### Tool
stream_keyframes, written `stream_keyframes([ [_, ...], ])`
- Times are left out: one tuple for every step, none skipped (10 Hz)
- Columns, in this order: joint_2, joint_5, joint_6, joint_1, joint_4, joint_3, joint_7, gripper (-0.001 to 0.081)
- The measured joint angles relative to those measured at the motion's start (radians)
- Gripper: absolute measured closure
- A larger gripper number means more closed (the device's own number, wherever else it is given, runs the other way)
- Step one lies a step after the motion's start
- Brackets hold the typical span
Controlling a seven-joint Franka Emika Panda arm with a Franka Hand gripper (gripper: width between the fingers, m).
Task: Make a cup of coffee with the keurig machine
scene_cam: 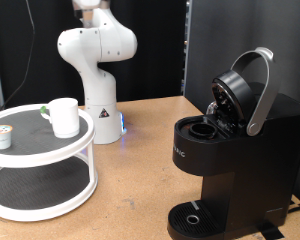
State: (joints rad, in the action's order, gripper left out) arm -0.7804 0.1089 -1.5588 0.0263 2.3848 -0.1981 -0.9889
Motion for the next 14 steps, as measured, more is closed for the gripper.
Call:
stream_keyframes([
  [0.004,0.032,-0.008,0.006,0.006,-0.027,-0.033,0.0004],
  [0.009,0.066,-0.01,0.011,0.006,-0.058,-0.079,0.0004],
  [0.011,0.1,-0.017,0.014,0.006,-0.092,-0.136,0.0004],
  [0.01,0.115,-0.036,0.018,0.005,-0.125,-0.174,0.0004],
  [0.009,0.117,-0.05,0.018,0.004,-0.141,-0.191,0.0004],
  [0.01,0.117,-0.048,0.018,0.005,-0.14,-0.189,0.0004],
  [0.012,0.117,-0.032,0.018,0.005,-0.141,-0.196,0.0004],
  [0.011,0.116,-0.021,0.018,0.005,-0.153,-0.212,0.0004],
  [0.01,0.116,-0.018,0.019,0.005,-0.178,-0.235,0.0004],
  [0.01,0.12,-0.023,0.021,0.005,-0.207,-0.26,0.0004],
  [0.011,0.133,-0.051,0.025,0.007,-0.236,-0.281,0.0004],
  [0.014,0.149,-0.096,0.028,0.01,-0.265,-0.294,0.0004],
  [0.023,0.171,-0.131,0.03,0.012,-0.292,-0.301,0.0004],
  [0.038,0.19,-0.152,0.031,0.01,-0.311,-0.302,0.0004],
])
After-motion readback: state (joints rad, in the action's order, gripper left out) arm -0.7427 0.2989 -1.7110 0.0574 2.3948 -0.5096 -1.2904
